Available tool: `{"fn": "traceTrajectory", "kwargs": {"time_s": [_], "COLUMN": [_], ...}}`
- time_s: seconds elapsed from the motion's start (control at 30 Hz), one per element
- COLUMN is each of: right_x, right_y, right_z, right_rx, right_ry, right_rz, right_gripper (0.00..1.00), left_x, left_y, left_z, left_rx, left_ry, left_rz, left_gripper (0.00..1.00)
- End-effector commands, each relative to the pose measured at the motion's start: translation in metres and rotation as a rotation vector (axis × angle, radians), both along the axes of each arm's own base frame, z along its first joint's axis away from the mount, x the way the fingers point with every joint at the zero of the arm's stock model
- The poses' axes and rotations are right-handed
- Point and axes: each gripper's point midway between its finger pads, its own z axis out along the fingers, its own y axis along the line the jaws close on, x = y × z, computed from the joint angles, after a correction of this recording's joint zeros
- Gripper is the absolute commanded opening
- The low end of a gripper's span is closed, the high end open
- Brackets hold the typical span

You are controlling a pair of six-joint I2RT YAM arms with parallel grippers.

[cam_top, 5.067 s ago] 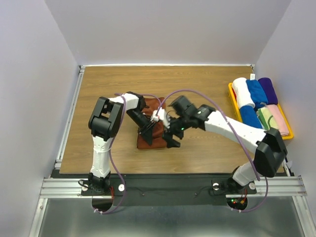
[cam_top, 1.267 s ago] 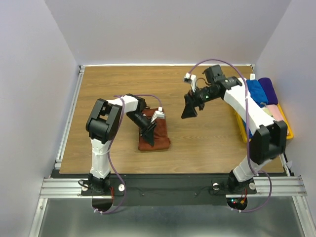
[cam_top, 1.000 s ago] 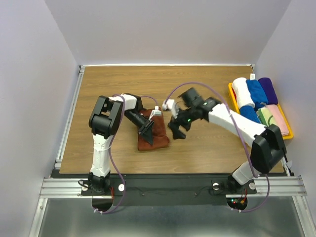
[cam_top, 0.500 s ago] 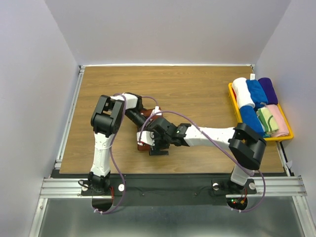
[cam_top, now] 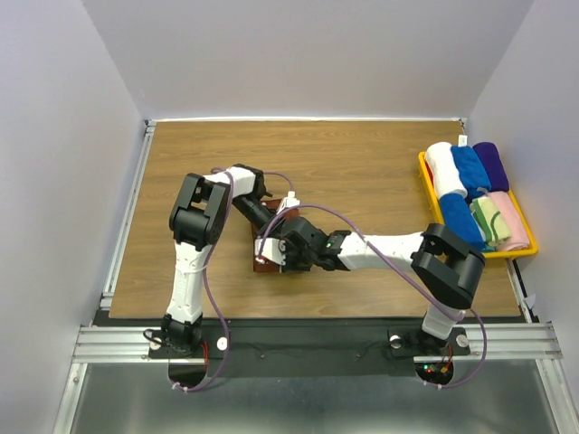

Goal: Roll the towels
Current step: Roll the towel

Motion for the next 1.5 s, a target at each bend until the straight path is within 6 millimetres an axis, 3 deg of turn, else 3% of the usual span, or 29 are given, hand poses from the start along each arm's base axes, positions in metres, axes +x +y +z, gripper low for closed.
{"fn": "traceTrajectory", "kwargs": {"time_s": [0.0,0.13,0.23,0.33,0.4,0.53,0.67,0.77,0.83,0.93,1.0,1.03,1.07,1.1,1.13,1.17,1.2,1.23,1.27,1.33,1.47], "right_x": [-0.036,-0.051,-0.061,-0.067,-0.066,-0.065,-0.058,-0.051,-0.052,-0.054,-0.058,-0.062,-0.064,-0.064,-0.066,-0.070,-0.068,-0.071,-0.070,-0.064,-0.055], "right_y": [-0.052,-0.085,-0.095,-0.096,-0.092,-0.088,-0.090,-0.087,-0.082,-0.077,-0.076,-0.076,-0.075,-0.073,-0.072,-0.073,-0.066,-0.070,-0.069,-0.067,-0.063], "right_z": [-0.024,-0.023,-0.015,-0.013,-0.012,-0.016,-0.020,-0.012,-0.007,0.003,0.005,0.004,0.004,0.005,0.000,-0.001,0.005,-0.002,-0.003,0.000,-0.007], "right_rx": [-0.117,-0.169,-0.175,-0.172,-0.169,-0.156,-0.123,-0.063,-0.032,0.022,0.034,0.040,0.041,0.045,0.038,0.026,0.047,0.023,0.023,0.045,0.054], "right_ry": [0.191,0.264,0.300,0.330,0.337,0.394,0.462,0.510,0.552,0.644,0.683,0.717,0.737,0.749,0.793,0.835,0.868,0.932,0.958,1.020,1.136], "right_rz": [-0.050,-0.098,-0.105,-0.104,-0.096,-0.085,-0.086,-0.088,-0.071,-0.047,-0.028,-0.022,-0.019,-0.017,-0.020,-0.028,-0.015,-0.036,-0.038,-0.057,-0.127], "right_gripper": [0.01,0.01,0.01,0.01,0.01,0.01,0.01,0.01,0.01,0.01,0.01,0.00,0.00,0.01,0.01,0.00,0.01,0.01,0.01,0.02,0.03], "left_x": [0.036,0.029,0.027,0.037,0.046,0.073,0.086,0.101,0.114,0.125,0.115,0.107,0.097,0.088,0.084,0.069,0.049,0.038,0.023,0.012,-0.016], "left_y": [-0.003,-0.034,-0.061,-0.074,-0.072,-0.051,-0.011,0.027,0.054,0.079,0.081,0.079,0.075,0.069,0.073,0.065,0.046,0.047,0.033,0.032,0.012], "left_z": [-0.025,-0.028,-0.019,-0.001,0.010,0.040,0.067,0.081,0.092,0.115,0.134,0.124,0.141,0.141,0.135,0.117,0.127,0.118,0.114,0.101,0.103], "left_rx": [0.011,-0.042,-0.093,-0.137,-0.145,-0.142,-0.120,-0.097,-0.085,-0.018,-0.022,0.008,0.001,0.007,0.075,0.080,0.030,0.058,0.030,0.060,-0.015], "left_ry": [-0.192,-0.183,-0.188,-0.199,-0.224,-0.315,-0.402,-0.482,-0.543,-0.776,-0.949,-1.000,-1.099,-1.148,-1.205,-1.234,-1.329,-1.392,-1.419,-1.456,-1.509], "left_rz": [-0.054,-0.100,-0.128,-0.109,-0.086,-0.001,0.079,0.185,0.279,0.367,0.374,0.352,0.328,0.297,0.280,0.233,0.157,0.140,0.081,0.047,-0.026], "left_gripper": [0.33,0.34,0.36,0.42,0.47,0.57,0.63,0.65,0.72,0.80,0.94,0.99,0.99,0.99,0.99,0.99,0.99,0.99,0.99,0.99,0.99]}}
